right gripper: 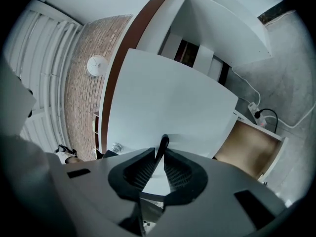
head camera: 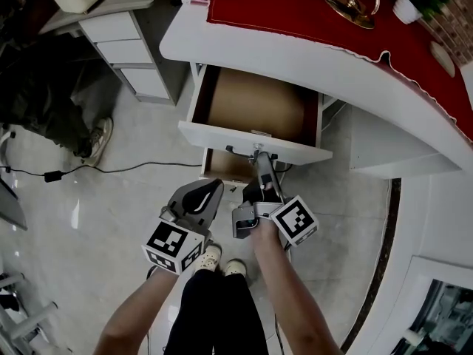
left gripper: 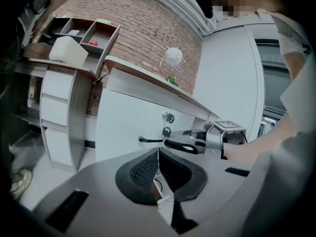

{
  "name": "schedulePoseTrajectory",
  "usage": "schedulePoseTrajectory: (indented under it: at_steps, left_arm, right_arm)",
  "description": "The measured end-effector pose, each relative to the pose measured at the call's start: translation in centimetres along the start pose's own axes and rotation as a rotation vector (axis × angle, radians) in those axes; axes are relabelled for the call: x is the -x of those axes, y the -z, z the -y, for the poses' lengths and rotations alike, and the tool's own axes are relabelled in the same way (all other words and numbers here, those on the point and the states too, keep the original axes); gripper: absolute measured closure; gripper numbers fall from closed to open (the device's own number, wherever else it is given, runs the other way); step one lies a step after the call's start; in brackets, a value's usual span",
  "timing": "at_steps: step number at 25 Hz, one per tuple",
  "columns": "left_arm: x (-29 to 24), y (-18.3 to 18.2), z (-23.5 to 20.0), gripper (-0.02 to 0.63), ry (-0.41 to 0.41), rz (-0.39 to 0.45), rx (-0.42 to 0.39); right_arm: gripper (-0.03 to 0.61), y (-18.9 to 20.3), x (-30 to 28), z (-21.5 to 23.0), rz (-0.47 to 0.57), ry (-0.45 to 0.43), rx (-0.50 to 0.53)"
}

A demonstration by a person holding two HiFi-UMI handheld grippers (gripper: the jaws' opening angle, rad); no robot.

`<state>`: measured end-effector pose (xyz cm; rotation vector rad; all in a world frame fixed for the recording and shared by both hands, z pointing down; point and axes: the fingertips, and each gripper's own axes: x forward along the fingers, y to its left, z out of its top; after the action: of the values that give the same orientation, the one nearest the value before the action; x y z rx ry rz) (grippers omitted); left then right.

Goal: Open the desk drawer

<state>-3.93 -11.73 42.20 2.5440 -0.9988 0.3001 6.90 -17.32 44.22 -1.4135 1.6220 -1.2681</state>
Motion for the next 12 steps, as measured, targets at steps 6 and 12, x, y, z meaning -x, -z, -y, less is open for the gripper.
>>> schedulePoseTrajectory:
  at_steps: [6, 12]
  left_arm:
    - [0.2, 0.9, -0.2, 0.601, 0.002, -0.006, 0.005]
    - [-0.2, 1.5, -0.4, 0.601, 0.005, -0.009, 0.0]
  right_arm:
    - [0.517, 1.5, 0.6, 2.3, -0.015, 0.051, 0.001]
    - [0.517, 2.3, 0.9, 3.7, -0.016, 0.063, 0.039]
